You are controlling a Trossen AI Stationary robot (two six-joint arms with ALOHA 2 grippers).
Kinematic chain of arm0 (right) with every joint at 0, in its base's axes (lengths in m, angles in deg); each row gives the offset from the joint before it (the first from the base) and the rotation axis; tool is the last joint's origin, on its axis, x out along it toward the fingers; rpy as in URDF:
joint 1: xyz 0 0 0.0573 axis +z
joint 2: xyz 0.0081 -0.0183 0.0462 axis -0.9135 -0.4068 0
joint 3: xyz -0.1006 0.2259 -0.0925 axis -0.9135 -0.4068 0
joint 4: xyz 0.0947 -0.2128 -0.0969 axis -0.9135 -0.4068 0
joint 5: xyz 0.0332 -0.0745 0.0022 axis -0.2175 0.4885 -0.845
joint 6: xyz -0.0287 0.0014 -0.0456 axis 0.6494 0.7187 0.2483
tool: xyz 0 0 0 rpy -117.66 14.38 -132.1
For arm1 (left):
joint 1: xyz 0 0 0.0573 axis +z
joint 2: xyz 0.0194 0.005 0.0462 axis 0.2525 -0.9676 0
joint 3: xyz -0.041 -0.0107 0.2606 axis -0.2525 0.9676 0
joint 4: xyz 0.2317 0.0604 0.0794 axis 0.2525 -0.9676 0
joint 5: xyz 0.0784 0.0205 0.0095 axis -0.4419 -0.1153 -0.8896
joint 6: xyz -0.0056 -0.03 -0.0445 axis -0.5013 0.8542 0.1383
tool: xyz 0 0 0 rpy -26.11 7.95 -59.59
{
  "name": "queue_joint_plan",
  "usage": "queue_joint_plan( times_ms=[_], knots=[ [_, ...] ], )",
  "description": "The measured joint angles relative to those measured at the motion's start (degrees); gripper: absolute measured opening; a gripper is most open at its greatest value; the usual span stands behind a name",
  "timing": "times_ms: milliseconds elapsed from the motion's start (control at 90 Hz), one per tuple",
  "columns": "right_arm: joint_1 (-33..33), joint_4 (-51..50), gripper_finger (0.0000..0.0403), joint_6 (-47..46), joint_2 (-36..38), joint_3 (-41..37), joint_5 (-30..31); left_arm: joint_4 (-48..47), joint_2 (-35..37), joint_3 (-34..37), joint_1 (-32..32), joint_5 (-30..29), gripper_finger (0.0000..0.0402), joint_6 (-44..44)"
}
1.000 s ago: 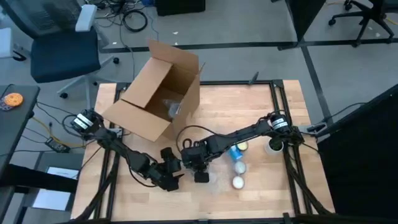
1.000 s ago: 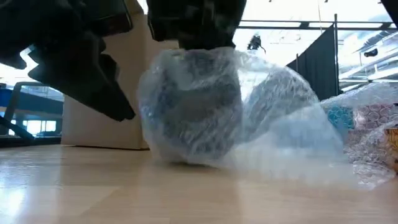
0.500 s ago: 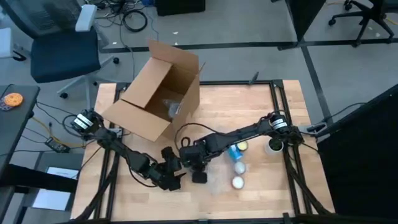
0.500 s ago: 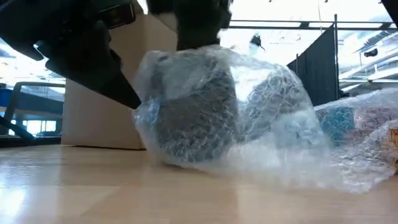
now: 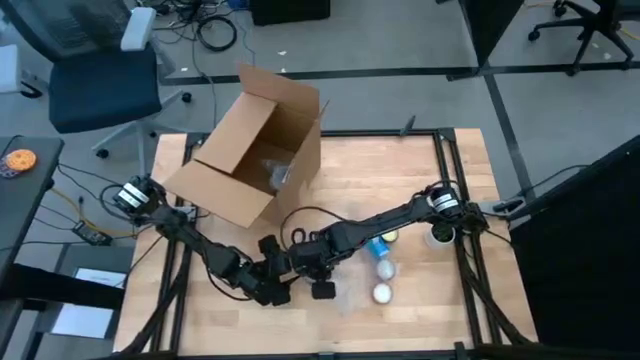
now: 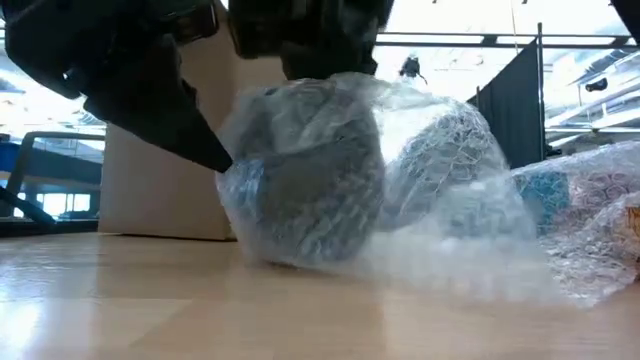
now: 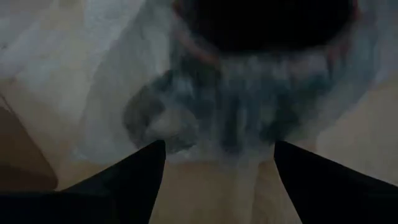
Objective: Wrap mug
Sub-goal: Wrap the mug with the bubble wrap
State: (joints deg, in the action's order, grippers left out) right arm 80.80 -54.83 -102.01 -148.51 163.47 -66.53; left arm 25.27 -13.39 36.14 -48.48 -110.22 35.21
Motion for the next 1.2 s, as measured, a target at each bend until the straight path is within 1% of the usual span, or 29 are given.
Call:
queue_joint_plan(
  times_ms=[111, 244, 333, 456, 500, 600, 667, 778, 900, 1067, 1200],
  knots=[
    [-0.3, -0.13, 0.0, -0.25, -1.13, 0.54, 0.29, 1.08, 0.02, 0.69, 0.14, 0.03, 0.0286, 0.04],
    [-0.3, -1.06, 0.0, -0.23, -1.26, 3.5, 0.62, 1.29, -0.08, 0.79, 0.76, 0.19, 0.0286, 0.04],
    [-0.15, -3.24, 0.0, -0.13, -1.42, 6.4, 1.0, 2.55, -1.19, 0.85, 0.94, -0.61, 0.0286, -0.03],
    [0.23, -7.35, 0.0, -0.05, -1.51, 9.87, 3.27, 5.88, -3.63, 0.85, 1.53, -1.46, 0.0286, -0.35],
    [0.39, -6.68, 0.0, 0.0, -1.41, 10.95, 4.16, 6.4, -4.51, 0.85, 1.9, -1.17, 0.0286, -0.39],
    [0.51, -7.83, 0.0, -0.03, -1.18, 11.11, 5.81, 6.81, -5.18, 0.79, 3.03, -1.43, 0.0286, -0.33],
    [0.62, -7.86, 0.0, -0.23, -1.18, 11.13, 5.77, 6.25, -5.18, 0.79, 3.41, -1.24, 0.0286, -0.35],
    [1.32, -9.62, 0.0, -0.26, -0.73, 11.86, 5.7, 4.24, -4.6, 0.72, 3.58, -0.81, 0.0286, -0.36],
    [2.17, -15.97, 0.0, -0.29, -0.46, 16.6, 7.34, 2.08, -3.72, 0.08, 3.58, 0.05, 0.0286, -0.37],
    [2.76, -22.78, 0.0, -1.6, -0.22, 19.75, 9.8, -5.84, -2.47, -4.82, 3.49, 0.7, 0.0286, -0.64],
    [2.44, -22.42, 0.0, -1.85, -0.22, 17.96, 10.1, -12.62, -2.45, -9.5, 3.41, 1.01, 0.0286, -1.52]
  ],
)
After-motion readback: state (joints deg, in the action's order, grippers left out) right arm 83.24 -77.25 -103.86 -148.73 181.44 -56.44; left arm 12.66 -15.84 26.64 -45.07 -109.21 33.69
